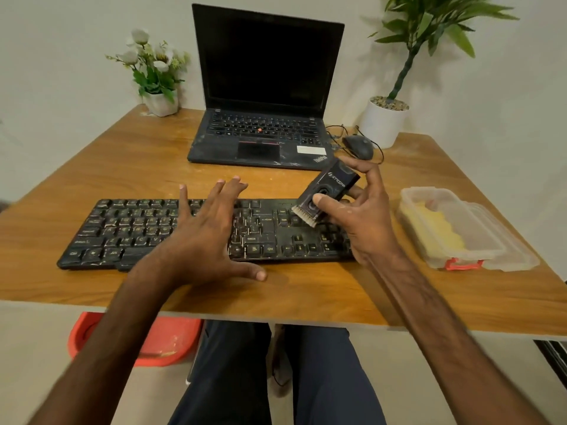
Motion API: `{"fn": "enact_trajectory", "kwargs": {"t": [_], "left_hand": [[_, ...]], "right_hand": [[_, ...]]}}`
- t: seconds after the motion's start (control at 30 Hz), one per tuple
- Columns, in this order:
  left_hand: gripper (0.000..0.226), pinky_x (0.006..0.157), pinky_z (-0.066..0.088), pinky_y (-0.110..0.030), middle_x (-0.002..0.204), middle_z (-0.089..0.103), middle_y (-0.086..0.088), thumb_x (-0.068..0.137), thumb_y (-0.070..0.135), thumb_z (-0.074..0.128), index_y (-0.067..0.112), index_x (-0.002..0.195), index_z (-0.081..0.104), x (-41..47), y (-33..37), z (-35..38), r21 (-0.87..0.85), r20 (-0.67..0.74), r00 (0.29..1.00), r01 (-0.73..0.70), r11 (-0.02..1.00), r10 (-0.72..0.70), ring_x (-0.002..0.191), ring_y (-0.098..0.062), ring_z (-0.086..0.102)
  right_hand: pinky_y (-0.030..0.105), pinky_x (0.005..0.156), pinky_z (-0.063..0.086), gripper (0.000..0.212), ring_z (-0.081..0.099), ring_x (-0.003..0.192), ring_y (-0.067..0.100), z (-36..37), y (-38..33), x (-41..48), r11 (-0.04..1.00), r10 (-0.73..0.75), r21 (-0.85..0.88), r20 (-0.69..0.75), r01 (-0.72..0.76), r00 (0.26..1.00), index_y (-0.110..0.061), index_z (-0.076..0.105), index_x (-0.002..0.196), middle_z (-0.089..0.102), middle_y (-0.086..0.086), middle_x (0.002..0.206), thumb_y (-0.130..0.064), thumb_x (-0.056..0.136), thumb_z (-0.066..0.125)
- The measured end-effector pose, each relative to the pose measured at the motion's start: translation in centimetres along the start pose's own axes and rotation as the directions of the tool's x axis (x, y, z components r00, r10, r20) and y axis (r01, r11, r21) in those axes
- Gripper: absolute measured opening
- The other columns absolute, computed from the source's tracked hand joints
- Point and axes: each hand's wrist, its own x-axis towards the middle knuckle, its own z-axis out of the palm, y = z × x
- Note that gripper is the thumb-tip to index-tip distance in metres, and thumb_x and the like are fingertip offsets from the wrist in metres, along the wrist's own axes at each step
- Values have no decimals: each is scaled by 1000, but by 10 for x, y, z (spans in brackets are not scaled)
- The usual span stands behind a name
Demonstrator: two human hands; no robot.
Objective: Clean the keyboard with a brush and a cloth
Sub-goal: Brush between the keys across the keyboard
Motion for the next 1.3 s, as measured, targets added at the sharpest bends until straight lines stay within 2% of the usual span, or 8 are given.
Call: {"fn": "enact_trajectory", "kwargs": {"t": [0.13,0.33,0.47,0.63,0.8,0.97,1.1,1.3], "left_hand": [[137,115,-27,-55,161,-30,5,55,105,30,27,156,-20,-18,-20,-3,33,-117,993,36,999,-32,149,-15,-29],[124,122,0,-63,169,-2,-5,72,101,18,13,160,13,-41,-39,9,202,-203,979,43,979,-1,155,-22,-7],[111,118,8,-69,166,18,-11,82,93,23,10,154,34,-41,-36,12,316,-241,969,20,949,60,153,-26,15],[107,117,11,-70,165,24,-11,84,91,24,10,153,37,-42,-38,15,316,-271,961,28,948,62,151,-28,24],[87,115,23,-68,159,37,-13,92,78,29,12,146,44,-39,-31,19,269,-381,916,-18,963,124,144,-28,37],[78,118,23,-64,160,35,-10,93,71,36,13,144,45,-40,-29,17,110,-468,883,10,994,43,145,-26,35],[74,117,27,-60,158,35,-13,92,62,45,10,144,45,-49,-42,8,33,-553,833,49,998,-22,144,-29,34],[76,116,30,-60,159,34,-14,93,66,41,9,144,44,-56,-57,3,122,-481,876,23,992,39,144,-33,35]], "right_hand": [[44,68,61,64,70,100,21,23,0,7,1000,19,2,88,-20,996,-21,48,123,65,-7,108,9,74,77],[53,73,60,64,71,97,29,37,10,9,986,112,-159,357,-58,927,-23,48,126,62,13,119,3,76,79],[37,73,62,63,64,108,10,46,5,26,917,-5,-369,374,154,927,-26,49,128,57,-4,124,-8,77,80],[25,77,59,62,57,112,-1,48,-1,38,820,-139,-469,392,328,909,-21,49,131,56,-8,125,-11,78,80],[41,71,61,62,70,101,22,40,8,24,979,0,-193,303,62,953,-25,47,129,58,7,124,-2,79,78],[31,68,58,58,71,97,21,31,12,14,990,136,-63,265,-123,955,-25,44,132,67,9,113,-1,86,70],[36,84,59,65,66,108,15,25,12,10,961,58,-275,324,36,944,-39,40,138,61,-1,123,-13,87,72],[36,76,62,78,66,101,10,25,16,0,868,16,-473,337,154,941,-47,27,143,57,-3,128,-26,85,75]]}}
